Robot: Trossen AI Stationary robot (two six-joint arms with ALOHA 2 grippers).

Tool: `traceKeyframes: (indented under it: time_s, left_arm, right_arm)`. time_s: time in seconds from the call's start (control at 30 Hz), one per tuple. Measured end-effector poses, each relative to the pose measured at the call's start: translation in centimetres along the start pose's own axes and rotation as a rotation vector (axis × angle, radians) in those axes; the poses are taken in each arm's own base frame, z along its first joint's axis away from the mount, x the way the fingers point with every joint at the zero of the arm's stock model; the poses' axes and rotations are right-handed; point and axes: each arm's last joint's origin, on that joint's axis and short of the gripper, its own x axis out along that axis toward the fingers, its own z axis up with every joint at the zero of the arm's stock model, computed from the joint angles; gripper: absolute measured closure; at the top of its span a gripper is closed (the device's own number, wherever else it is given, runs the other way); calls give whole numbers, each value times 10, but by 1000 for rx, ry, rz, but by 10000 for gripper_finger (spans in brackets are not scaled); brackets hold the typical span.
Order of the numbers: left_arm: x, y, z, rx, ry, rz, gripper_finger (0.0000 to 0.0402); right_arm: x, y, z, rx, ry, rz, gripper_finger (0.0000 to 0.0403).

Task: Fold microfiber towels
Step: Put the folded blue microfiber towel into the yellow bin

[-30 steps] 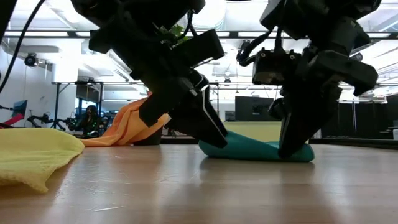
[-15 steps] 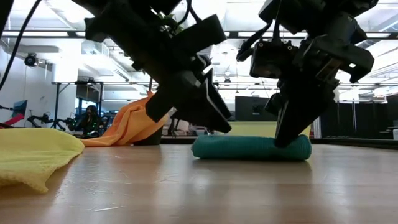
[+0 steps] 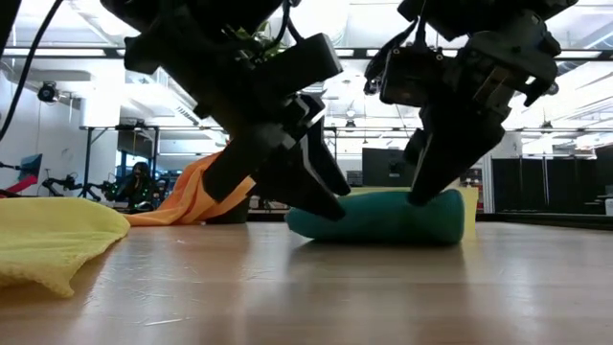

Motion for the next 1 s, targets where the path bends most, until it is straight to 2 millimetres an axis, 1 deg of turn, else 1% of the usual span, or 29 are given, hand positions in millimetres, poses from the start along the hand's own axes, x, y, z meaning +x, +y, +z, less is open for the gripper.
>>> traceKeyframes:
  time_s: [0.17, 0.27, 0.37, 0.53, 0.6, 0.7, 0.8, 0.9, 1.0]
  left_arm:
    - [0, 0, -7, 17, 51, 56, 196]
    - [0, 0, -11, 34, 94, 63, 219]
    - [0, -1, -15, 47, 132, 51, 265]
    - [-2, -2, -16, 54, 143, 1, 370]
    - [-2, -1, -13, 47, 140, -22, 392]
    - [-3, 0, -9, 14, 138, -27, 394]
    - [-3, 2, -4, -14, 122, -67, 399]
    - [-3, 3, -1, -33, 110, -87, 400]
    - [-2, 6, -2, -82, 114, -106, 400]
  right_arm:
    - [-2, 0, 1, 0, -9, 3, 394]
    - [-2, 0, 1, -2, -8, 4, 394]
    - [-2, 0, 1, -2, -7, 6, 394]
    - [-2, 0, 1, -9, -8, 6, 394]
    - [-3, 0, 1, -10, -10, 4, 394]
    - [-3, 0, 1, -9, -9, -1, 394]
    - [-4, 0, 2, -9, -17, -20, 387]
    - [-11, 1, 5, -18, -48, -26, 368]
    - [-21, 2, 9, -30, -87, -31, 338]
